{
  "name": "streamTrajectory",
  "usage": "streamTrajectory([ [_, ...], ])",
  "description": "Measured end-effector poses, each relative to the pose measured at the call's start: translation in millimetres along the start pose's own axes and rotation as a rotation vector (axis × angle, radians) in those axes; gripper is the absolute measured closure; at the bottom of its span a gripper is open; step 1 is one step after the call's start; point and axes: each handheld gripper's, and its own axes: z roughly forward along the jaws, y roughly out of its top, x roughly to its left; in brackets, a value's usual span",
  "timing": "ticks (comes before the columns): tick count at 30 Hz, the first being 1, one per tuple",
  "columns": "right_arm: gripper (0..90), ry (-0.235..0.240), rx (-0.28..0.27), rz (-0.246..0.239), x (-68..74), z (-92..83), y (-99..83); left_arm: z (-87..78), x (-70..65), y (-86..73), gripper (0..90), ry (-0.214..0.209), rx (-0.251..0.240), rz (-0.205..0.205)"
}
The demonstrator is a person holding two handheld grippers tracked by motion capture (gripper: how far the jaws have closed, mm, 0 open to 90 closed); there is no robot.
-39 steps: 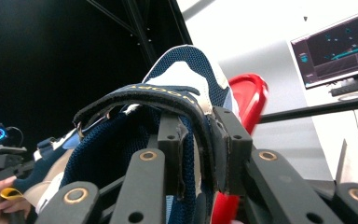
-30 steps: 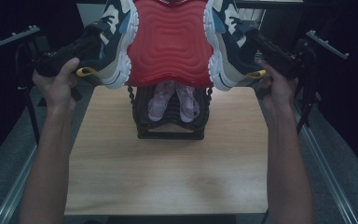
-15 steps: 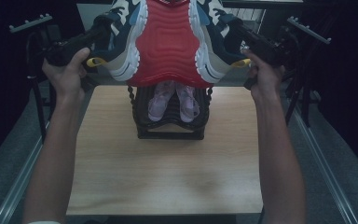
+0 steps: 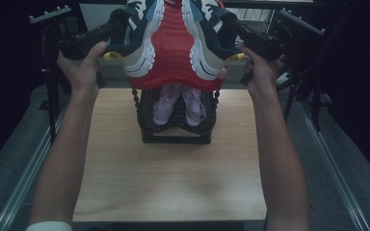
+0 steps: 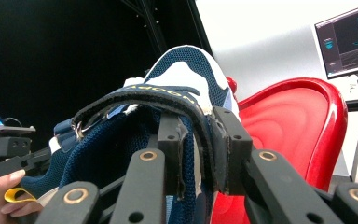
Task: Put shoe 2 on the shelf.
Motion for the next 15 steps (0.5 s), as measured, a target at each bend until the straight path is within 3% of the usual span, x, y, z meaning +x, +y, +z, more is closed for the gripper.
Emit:
streamTrajectory([
  [15,74.0,-0.048,0.026,-0.022,-6.3,20.2,-5.4,19.4,0.6,1.9,72.9,0.043,0.015,0.021],
])
